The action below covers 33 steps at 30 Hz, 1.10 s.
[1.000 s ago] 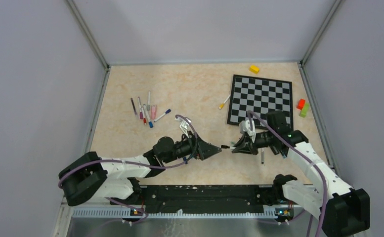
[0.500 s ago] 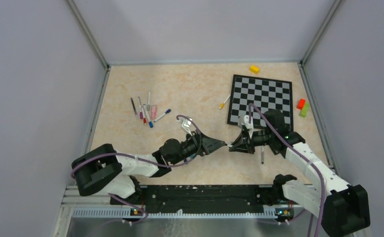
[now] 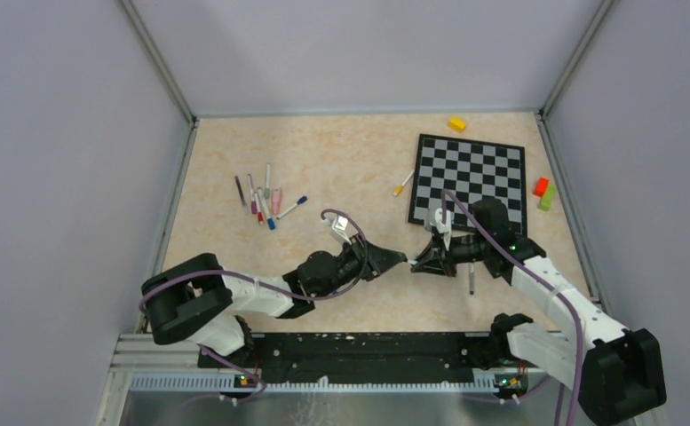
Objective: Open the pen caps
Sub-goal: Open the pen cap from the pen, then place the pen cap at the center of the board.
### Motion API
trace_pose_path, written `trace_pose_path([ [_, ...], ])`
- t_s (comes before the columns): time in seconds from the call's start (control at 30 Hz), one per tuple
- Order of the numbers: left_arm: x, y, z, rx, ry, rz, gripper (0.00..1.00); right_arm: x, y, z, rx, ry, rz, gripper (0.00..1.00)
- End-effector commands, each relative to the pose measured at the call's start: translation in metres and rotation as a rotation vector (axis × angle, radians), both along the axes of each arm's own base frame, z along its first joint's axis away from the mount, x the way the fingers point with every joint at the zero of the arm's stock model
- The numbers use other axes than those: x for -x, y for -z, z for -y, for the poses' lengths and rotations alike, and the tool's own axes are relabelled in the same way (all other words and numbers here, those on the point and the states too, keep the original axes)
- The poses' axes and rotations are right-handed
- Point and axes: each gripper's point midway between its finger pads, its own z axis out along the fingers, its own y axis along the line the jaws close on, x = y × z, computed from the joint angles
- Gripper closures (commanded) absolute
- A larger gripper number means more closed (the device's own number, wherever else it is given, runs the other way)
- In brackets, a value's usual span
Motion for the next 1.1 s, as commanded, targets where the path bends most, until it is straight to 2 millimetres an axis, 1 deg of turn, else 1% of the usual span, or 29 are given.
trace_pose_path([
  [0.0,0.001,-0.027,0.009,0.081,0.008,0.022,0.77,-0.003,0.001,-0.003,0.006,-0.008,0.039,1.00],
  [0.03,0.000,-0.027,0.009,0.081,0.005,0.022,0.82,-0.003,0.001,-0.003,0.007,-0.011,0.042,1.00],
  [0.1,-0.001,-0.026,0.007,0.081,-0.006,0.025,0.96,-0.001,0.002,-0.002,0.008,-0.024,0.051,1.00],
  [0.13,-0.002,-0.026,0.005,0.080,-0.014,0.032,1.00,0.001,0.003,-0.002,0.010,-0.040,0.060,1.00],
  [0.2,-0.005,-0.029,-0.003,0.083,-0.046,0.047,1.00,0.007,0.004,-0.001,0.012,-0.075,0.075,1.00],
  [0.27,-0.011,-0.034,-0.015,0.088,-0.108,0.068,1.00,0.012,0.005,0.001,0.016,-0.103,0.093,1.00],
  [0.3,-0.016,-0.037,-0.024,0.096,-0.150,0.078,1.00,0.014,0.005,0.001,0.020,-0.117,0.101,1.00],
  [0.33,-0.019,-0.046,-0.035,0.124,-0.192,0.092,1.00,0.015,0.004,0.002,0.023,-0.130,0.117,1.00],
  [0.37,-0.024,-0.050,-0.046,0.144,-0.230,0.099,1.00,0.016,0.004,0.003,0.029,-0.135,0.120,1.00],
  [0.47,-0.034,-0.060,-0.078,0.180,-0.333,0.108,1.00,0.015,0.006,0.004,0.042,-0.131,0.114,1.00],
  [0.5,-0.037,-0.060,-0.088,0.179,-0.367,0.110,1.00,0.015,0.007,0.005,0.046,-0.128,0.108,1.00],
  [0.57,-0.040,-0.064,-0.104,0.177,-0.420,0.120,1.00,0.014,0.009,0.006,0.055,-0.122,0.100,1.00],
  [0.6,-0.040,-0.063,-0.110,0.162,-0.439,0.121,1.00,0.014,0.009,0.006,0.057,-0.118,0.098,1.00],
  [0.67,-0.039,-0.066,-0.119,0.149,-0.455,0.140,1.00,0.010,0.010,0.008,0.063,-0.105,0.098,1.00],
  [0.73,-0.036,-0.065,-0.122,0.108,-0.440,0.178,1.00,0.003,0.008,0.013,0.075,-0.071,0.107,1.00],
  [0.83,-0.026,-0.061,-0.115,-0.006,-0.351,0.243,1.00,-0.015,0.002,0.032,0.109,0.022,0.140,1.00],
  [0.9,-0.017,-0.050,-0.106,-0.130,-0.260,0.286,0.96,-0.028,-0.002,0.050,0.131,0.106,0.162,1.00],
  [0.97,-0.008,-0.033,-0.096,-0.271,-0.156,0.301,0.94,-0.040,-0.007,0.070,0.143,0.210,0.185,1.00],
  [1.03,0.001,-0.017,-0.090,-0.393,-0.057,0.292,0.94,-0.051,-0.012,0.088,0.145,0.310,0.198,1.00],
  [1.07,0.006,-0.014,-0.084,-0.433,-0.003,0.288,0.94,-0.054,-0.012,0.094,0.146,0.341,0.197,1.00],
])
